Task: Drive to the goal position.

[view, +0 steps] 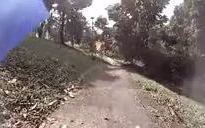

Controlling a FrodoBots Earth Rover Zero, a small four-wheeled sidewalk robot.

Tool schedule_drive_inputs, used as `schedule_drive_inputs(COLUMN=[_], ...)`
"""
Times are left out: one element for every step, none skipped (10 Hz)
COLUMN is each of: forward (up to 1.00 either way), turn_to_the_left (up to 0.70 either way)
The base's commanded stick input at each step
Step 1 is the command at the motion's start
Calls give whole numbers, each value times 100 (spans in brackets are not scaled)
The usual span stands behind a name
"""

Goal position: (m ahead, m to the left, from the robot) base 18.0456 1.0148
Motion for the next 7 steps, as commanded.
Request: schedule_drive_inputs(forward=[50,50,50,50,50,50,50], turn_to_the_left=[0,0,0,0,0,0,0])
